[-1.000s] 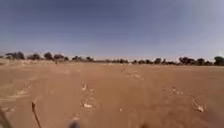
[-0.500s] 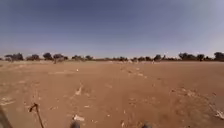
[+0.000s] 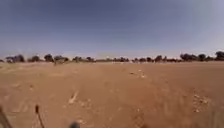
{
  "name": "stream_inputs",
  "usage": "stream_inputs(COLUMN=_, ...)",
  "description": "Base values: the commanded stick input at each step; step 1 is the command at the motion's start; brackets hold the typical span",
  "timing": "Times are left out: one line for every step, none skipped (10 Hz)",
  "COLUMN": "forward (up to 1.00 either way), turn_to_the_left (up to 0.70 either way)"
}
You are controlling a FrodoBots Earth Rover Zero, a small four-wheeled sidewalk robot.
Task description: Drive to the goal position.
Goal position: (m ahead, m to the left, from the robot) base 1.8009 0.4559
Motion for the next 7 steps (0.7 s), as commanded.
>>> stream_inputs(forward=0.70, turn_to_the_left=0.00)
stream_inputs(forward=0.70, turn_to_the_left=0.00)
stream_inputs(forward=0.70, turn_to_the_left=0.00)
stream_inputs(forward=0.70, turn_to_the_left=0.00)
stream_inputs(forward=0.70, turn_to_the_left=0.00)
stream_inputs(forward=0.70, turn_to_the_left=0.00)
stream_inputs(forward=0.70, turn_to_the_left=0.00)
